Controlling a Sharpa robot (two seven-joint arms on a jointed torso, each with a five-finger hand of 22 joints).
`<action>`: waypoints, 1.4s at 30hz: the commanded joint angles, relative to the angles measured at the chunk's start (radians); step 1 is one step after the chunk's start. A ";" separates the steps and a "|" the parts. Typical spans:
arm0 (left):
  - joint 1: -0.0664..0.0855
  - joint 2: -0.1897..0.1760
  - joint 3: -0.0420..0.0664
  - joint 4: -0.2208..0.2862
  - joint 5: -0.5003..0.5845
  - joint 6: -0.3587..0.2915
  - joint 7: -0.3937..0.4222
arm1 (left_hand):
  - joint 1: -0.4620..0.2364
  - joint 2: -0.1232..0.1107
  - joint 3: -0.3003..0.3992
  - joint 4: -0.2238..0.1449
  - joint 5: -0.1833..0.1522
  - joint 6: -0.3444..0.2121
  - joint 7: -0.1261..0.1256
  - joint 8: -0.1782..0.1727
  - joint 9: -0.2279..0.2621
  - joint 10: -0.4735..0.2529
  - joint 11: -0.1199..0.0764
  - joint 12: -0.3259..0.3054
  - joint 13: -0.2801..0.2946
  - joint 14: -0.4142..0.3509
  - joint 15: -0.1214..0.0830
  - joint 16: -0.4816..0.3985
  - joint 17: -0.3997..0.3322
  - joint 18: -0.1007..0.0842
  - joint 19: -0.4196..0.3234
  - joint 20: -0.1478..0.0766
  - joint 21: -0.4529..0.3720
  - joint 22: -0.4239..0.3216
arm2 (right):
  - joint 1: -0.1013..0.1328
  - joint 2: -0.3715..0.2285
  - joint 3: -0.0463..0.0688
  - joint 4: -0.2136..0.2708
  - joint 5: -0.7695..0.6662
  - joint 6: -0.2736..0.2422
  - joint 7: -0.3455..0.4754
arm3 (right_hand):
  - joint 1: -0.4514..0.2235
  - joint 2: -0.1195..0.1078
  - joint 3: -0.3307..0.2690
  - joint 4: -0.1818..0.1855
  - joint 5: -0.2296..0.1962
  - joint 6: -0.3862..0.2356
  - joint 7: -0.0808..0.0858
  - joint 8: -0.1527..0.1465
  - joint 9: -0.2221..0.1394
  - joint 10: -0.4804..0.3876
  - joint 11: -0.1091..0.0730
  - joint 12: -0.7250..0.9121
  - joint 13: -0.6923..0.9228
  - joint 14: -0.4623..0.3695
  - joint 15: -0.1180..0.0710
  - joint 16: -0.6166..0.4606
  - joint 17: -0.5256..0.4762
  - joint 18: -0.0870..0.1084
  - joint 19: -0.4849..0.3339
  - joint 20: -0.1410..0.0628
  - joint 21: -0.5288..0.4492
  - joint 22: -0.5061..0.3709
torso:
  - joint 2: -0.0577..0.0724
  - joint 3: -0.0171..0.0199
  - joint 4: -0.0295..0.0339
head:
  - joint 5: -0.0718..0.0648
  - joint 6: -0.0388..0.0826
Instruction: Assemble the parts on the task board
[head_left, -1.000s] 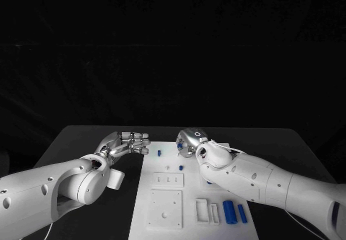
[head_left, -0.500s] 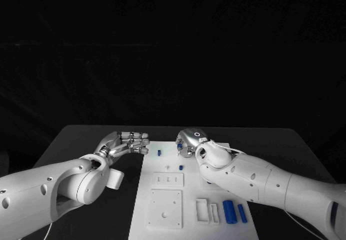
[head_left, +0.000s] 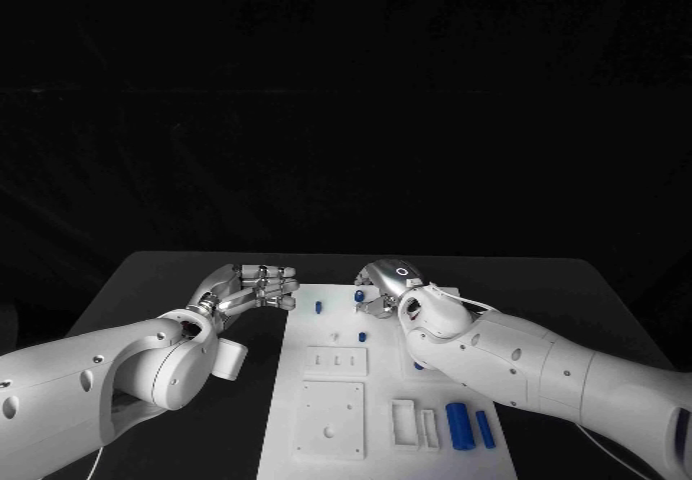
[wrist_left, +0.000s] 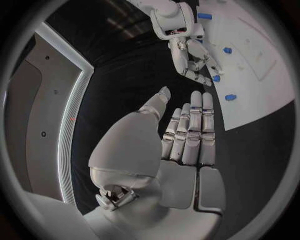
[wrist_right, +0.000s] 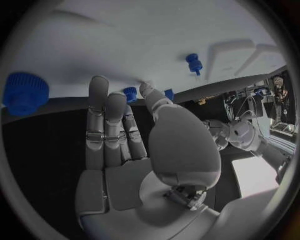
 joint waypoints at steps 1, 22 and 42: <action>0.005 -0.003 0.001 -0.004 0.001 0.010 0.007 | 0.005 0.008 -0.004 0.000 -0.006 -0.005 0.000 0.001 -0.001 -0.008 0.002 0.001 0.001 -0.006 -0.001 -0.005 -0.001 0.004 0.006 0.003 -0.005 -0.002 | 0.001 -0.026 0.012 0.035 0.080 -0.038 0.056 | -0.009 0.017 0.000 -0.012 0.015 0.009 0.015 -0.003 -0.001 0.029 -0.008 -0.001 0.000 0.010 -0.002 -0.009 -0.006 -0.024 0.040 -0.001 -0.004 -0.006 | -0.002 0.0014 -0.0065 | 0.004 0.002; 0.010 -0.003 0.000 -0.036 0.014 0.014 0.005 | 0.006 0.006 -0.004 0.001 -0.006 -0.007 -0.003 0.001 -0.001 -0.010 -0.001 0.001 0.001 -0.007 -0.002 -0.007 -0.001 0.003 0.006 0.002 -0.007 -0.005 | 0.038 -0.241 0.108 0.138 0.408 0.172 0.167 | -0.064 0.067 0.066 -0.179 0.236 0.121 0.022 0.002 0.013 0.225 -0.081 0.168 0.085 -0.166 -0.053 0.141 0.149 -0.029 -0.104 -0.051 0.126 0.211 | -0.021 0.0083 -0.0335 | 0.011 0.004; 0.009 0.004 -0.003 -0.043 0.015 0.031 -0.002 | 0.007 0.005 -0.004 0.003 -0.006 -0.010 -0.005 0.001 -0.001 -0.013 -0.002 0.000 0.001 -0.008 -0.002 -0.009 -0.001 0.002 0.006 0.002 -0.009 -0.010 | 0.039 -0.210 0.101 0.066 0.124 0.260 0.107 | -0.140 0.042 0.097 -0.171 0.257 0.050 0.007 -0.002 0.002 0.105 -0.027 -0.002 0.004 -0.011 -0.029 0.071 0.219 0.034 0.045 -0.031 0.066 0.157 | -0.019 0.0046 -0.0293 | -0.002 -0.002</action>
